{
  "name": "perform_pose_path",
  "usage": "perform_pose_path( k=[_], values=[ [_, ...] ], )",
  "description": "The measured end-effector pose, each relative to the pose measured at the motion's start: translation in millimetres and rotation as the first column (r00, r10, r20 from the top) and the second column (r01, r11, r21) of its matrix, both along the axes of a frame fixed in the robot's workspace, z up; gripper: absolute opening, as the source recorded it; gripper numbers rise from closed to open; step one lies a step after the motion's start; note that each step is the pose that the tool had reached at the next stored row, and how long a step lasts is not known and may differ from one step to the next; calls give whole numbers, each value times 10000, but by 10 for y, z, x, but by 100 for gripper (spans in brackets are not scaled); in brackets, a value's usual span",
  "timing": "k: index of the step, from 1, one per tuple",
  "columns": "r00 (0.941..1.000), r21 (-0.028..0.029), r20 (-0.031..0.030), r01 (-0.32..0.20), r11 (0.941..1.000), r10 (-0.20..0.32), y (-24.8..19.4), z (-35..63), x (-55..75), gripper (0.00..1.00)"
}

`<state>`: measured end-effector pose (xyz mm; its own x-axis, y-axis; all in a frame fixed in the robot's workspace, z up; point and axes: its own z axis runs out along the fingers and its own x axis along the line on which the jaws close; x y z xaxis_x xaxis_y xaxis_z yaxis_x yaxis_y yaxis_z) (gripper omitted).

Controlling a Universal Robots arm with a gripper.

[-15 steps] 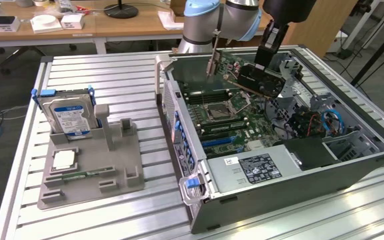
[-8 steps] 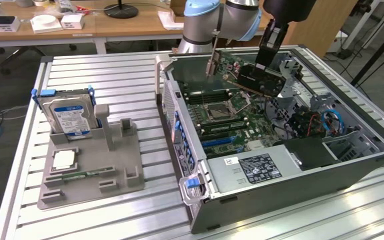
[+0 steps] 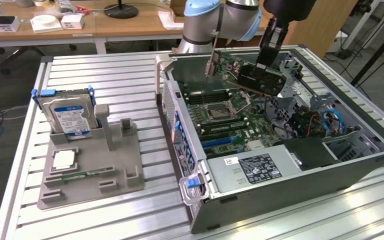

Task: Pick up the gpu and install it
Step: 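Insert the gpu into the slot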

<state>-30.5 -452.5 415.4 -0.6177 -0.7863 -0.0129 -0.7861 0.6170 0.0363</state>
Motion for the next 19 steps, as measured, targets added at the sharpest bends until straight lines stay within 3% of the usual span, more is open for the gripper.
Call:
perform_pose_path(
  k=[9,19],
  values=[
    [9985,0,0,-550,9985,550,0,13,0,26],
    [9930,-1,0,-1177,9930,1177,0,25,0,26]
  ],
)
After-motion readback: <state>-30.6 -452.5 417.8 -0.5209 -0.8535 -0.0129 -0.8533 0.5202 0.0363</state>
